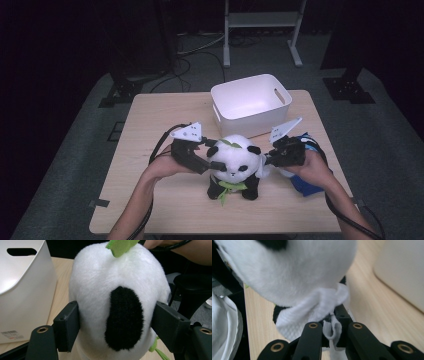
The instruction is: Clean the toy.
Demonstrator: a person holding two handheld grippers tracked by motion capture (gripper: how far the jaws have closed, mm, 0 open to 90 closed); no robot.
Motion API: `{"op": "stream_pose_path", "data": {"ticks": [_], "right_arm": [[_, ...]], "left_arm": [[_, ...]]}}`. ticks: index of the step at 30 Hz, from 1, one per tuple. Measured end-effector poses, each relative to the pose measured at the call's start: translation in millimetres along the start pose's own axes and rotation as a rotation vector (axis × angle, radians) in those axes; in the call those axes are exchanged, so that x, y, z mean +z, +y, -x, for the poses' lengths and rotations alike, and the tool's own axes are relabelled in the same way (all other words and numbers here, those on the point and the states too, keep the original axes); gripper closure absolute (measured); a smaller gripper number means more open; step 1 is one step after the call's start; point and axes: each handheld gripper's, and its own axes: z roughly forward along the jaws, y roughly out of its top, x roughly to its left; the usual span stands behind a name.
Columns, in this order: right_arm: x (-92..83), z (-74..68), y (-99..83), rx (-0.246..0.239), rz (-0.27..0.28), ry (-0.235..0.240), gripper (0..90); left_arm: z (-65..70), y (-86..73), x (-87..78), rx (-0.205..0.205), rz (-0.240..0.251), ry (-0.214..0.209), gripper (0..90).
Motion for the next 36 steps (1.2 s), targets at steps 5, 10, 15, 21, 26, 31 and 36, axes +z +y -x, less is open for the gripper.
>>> {"op": "stream_pose_path", "data": {"ticks": [5, 10, 15, 21, 26, 31, 36], "right_arm": [[-25.7, -1.1, 5.2, -0.001, 0.072, -0.019, 85.3], [-50.6, -10.9, 21.1, -0.035, 0.151, -0.02, 85.3], [-60.2, -20.2, 43.9, -0.085, 0.185, -0.011, 85.3], [-44.8, -30.6, 72.8, -0.14, 0.176, 0.017, 85.3], [-29.7, -37.0, 91.9, -0.167, 0.182, 0.062, 85.2], [-15.8, -43.0, 105.8, -0.197, 0.173, 0.081, 85.0], [-21.9, -38.7, 100.9, -0.18, 0.181, 0.074, 85.0]], "left_arm": [[0.5, -1.6, -0.8, -0.003, -0.003, 0.005, 25.1], [1.1, -0.3, 1.6, -0.005, -0.006, 0.008, 25.0], [1.4, 0.9, 5.1, -0.006, -0.001, 0.009, 24.0], [3.9, 1.3, 7.9, -0.003, 0.001, 0.015, 23.6], [3.5, -0.6, 7.5, -0.007, 0.003, 0.016, 23.1], [3.1, -4.0, 6.9, -0.017, 0.01, 0.015, 22.1], [3.0, -3.1, 8.2, -0.023, 0.013, 0.015, 22.0]]}}
